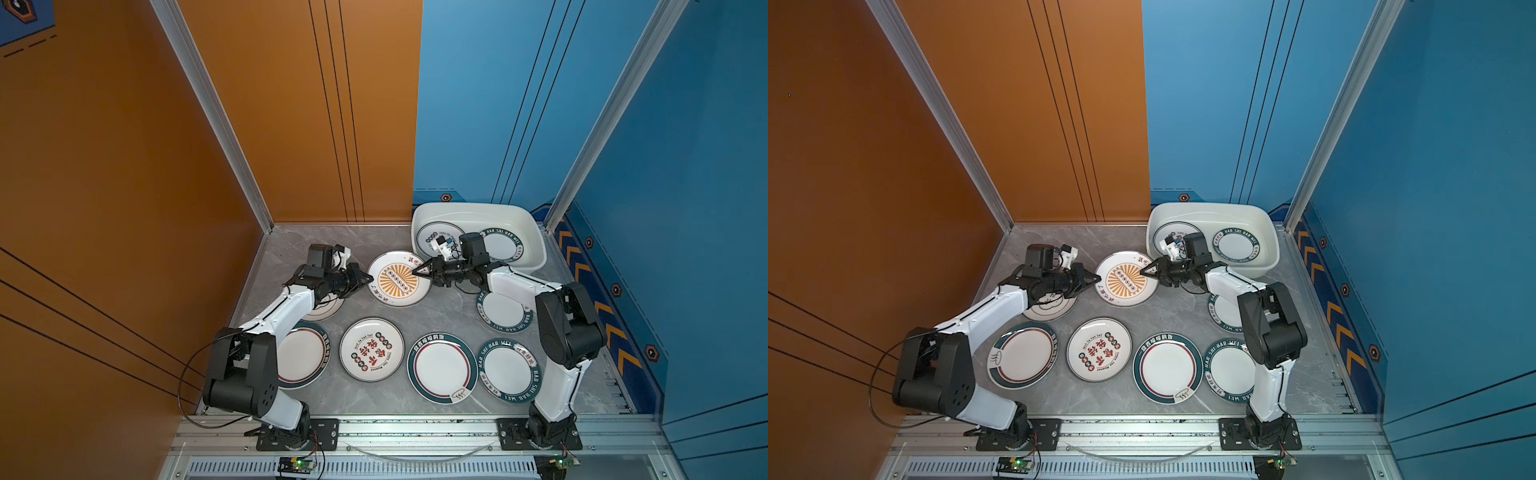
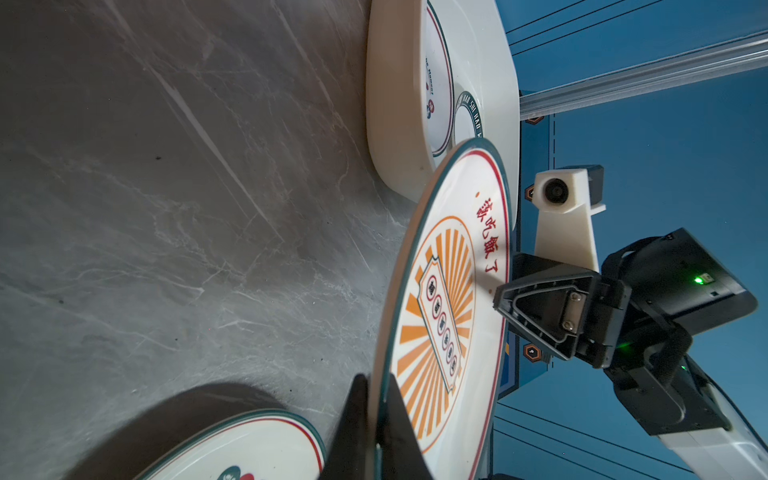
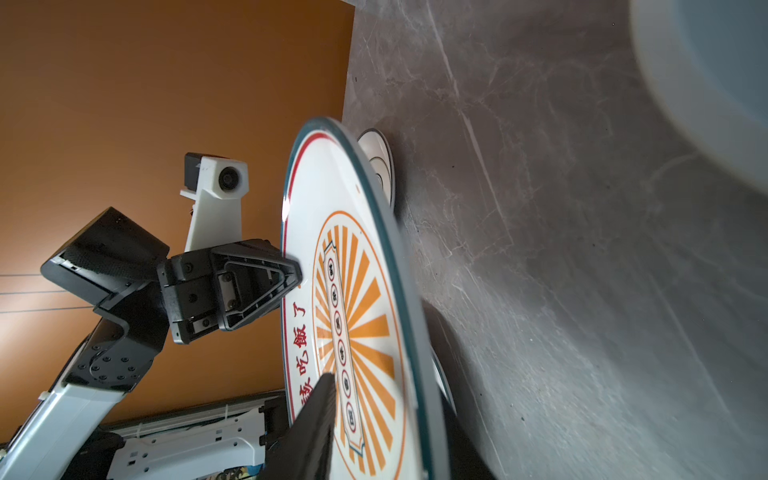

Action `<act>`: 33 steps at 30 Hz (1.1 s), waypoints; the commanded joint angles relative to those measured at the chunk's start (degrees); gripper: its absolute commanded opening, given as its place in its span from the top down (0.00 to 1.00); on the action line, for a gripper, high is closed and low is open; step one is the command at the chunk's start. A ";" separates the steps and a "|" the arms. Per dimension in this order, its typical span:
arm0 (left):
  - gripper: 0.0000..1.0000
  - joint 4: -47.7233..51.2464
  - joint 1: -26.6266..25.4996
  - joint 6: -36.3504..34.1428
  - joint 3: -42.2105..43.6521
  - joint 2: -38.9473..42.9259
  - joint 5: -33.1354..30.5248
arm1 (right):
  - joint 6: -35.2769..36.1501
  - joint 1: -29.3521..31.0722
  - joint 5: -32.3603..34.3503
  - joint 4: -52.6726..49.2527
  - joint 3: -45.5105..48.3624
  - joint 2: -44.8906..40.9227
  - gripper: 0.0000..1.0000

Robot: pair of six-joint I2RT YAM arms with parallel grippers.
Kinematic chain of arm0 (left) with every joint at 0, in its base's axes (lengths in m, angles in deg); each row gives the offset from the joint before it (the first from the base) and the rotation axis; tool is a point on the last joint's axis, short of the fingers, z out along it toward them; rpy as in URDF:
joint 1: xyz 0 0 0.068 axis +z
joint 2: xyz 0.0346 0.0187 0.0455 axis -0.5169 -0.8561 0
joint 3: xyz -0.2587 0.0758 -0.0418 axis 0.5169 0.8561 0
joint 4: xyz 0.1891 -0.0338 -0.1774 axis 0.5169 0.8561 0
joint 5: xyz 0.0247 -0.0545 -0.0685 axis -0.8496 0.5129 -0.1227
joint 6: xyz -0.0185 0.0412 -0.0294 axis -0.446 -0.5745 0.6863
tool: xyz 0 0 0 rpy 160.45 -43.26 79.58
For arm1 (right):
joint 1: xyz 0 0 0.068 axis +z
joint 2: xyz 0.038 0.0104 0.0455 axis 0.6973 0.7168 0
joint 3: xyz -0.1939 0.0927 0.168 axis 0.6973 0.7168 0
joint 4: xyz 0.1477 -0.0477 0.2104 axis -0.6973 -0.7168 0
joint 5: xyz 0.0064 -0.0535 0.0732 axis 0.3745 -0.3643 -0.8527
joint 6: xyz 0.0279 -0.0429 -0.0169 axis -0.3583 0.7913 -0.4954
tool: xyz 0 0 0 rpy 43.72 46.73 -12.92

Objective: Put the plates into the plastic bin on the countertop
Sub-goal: 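Grasp the sunburst plate rim with the right gripper and release the left gripper, then lower the sunburst plate into the bin with right gripper while left draws back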

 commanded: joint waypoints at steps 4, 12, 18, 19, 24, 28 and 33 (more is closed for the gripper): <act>1.00 0.14 -0.91 -1.37 -5.22 -1.80 -0.51 | -0.97 0.75 -2.08 2.43 -0.61 0.83 0.77; 1.00 1.17 -1.51 -2.41 -6.88 -3.65 -0.98 | -0.91 0.77 -2.51 2.17 -0.66 0.75 0.93; 0.81 1.56 -1.74 -2.88 -6.56 -4.21 -1.60 | -0.08 -0.27 -2.52 0.46 -1.45 -0.41 1.00; 0.77 1.43 -1.88 -2.96 -6.28 -3.99 -1.61 | 0.13 -0.57 -2.45 -0.07 -1.75 -0.56 1.00; 0.52 2.53 -2.15 -4.60 -5.72 -2.75 -2.00 | 2.71 -2.41 -2.18 -5.67 -5.10 -0.86 1.00; 0.16 5.00 -2.24 -6.73 -4.79 -1.13 -3.18 | 5.83 -4.74 -1.15 -12.43 -9.75 -0.95 1.00; 0.02 6.14 -1.37 -7.47 0.46 3.88 -8.88 | 7.82 -9.52 3.43 -18.78 -15.24 -1.15 1.00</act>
